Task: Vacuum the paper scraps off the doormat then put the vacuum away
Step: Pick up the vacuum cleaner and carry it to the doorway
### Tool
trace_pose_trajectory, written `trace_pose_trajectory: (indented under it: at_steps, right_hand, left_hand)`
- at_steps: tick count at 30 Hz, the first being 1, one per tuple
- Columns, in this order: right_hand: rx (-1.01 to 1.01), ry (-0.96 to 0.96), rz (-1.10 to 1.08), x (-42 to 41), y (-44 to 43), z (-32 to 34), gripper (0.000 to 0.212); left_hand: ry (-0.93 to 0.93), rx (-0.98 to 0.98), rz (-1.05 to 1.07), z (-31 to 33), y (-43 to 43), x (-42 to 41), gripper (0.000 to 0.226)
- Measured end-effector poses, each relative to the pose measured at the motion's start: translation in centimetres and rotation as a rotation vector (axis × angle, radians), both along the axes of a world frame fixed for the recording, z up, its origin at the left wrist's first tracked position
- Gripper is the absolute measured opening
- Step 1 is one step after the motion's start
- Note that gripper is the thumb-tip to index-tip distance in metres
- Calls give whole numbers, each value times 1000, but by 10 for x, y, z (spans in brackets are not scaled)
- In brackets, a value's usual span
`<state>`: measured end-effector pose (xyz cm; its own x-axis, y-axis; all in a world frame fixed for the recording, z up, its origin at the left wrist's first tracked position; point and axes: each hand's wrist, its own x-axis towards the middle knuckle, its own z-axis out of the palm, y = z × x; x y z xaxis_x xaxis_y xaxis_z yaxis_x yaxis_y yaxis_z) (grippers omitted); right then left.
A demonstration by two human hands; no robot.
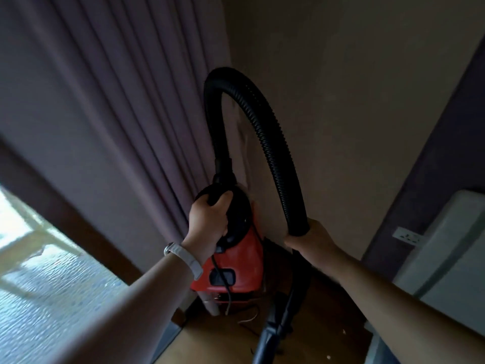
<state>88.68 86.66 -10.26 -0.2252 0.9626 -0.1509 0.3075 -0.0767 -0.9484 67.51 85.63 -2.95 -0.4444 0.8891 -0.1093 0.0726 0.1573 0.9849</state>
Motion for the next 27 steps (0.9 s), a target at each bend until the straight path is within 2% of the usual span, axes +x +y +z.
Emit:
trace_pose_trajectory:
  at_steps: [5,8,12,15,17,21,27]
  right_hand:
    - [-21,19,102,-34,-8,-4,18]
    - [-45,57,246,-59,-19,-3,25]
    - [-55,162,371,-105,-41,3,13]
    - [-58,170,496,-146,-63,0,36]
    - [-91,202,577,-176,-80,-1,42]
    - [-184,330,680,-230,-115,5,32]
    - [-326,408,852,-281,-150,17,29]
  left_hand:
    - [-53,13,146,13,-23,-27,26]
    - [-65,57,247,15,-36,-49,22]
    - [-85,133,377,16,-56,-81,19]
    - [-126,196,445,16,-75,-106,21]
    - [-162,228,477,16,-90,-125,22]
    - [-214,268,536,12,-118,-164,20]
    - [-236,253,647,4,-159,-214,22]
